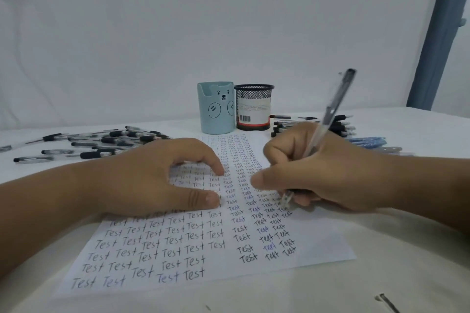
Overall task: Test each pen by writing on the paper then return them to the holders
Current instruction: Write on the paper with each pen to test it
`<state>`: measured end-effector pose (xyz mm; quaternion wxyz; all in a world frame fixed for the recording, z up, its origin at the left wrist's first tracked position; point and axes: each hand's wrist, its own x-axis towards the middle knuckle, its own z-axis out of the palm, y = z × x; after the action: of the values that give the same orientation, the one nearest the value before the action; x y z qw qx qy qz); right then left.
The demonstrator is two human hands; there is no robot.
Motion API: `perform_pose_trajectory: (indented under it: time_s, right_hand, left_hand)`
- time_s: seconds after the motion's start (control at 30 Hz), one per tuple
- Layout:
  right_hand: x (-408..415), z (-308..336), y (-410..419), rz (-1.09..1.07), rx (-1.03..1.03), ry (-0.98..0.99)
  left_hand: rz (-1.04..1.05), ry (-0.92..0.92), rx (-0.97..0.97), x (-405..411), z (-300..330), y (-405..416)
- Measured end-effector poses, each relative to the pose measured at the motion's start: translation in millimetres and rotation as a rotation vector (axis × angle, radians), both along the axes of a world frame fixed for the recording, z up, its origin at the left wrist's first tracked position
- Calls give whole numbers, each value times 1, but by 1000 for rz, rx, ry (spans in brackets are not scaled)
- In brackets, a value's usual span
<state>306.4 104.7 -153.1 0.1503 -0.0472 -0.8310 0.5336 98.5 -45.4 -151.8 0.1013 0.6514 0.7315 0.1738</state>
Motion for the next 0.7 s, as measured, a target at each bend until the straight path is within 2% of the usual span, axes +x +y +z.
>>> perform_pose_trajectory:
  time_s: [0.2,0.37,0.53,0.7]
  right_hand:
    - [11,-4,0,-94,219,8]
    - [11,-5,0,-145,301,-9]
    - [10,-4,-1,-146,352,-4]
    - [11,-4,-3,-134,365,0]
  left_hand:
    - [6,45,-4,-3,-1,4]
    - [3,35,-4,-4,0,4]
    - [21,-50,149,4,-10,4]
    - [11,-62,163,7,-8,0]
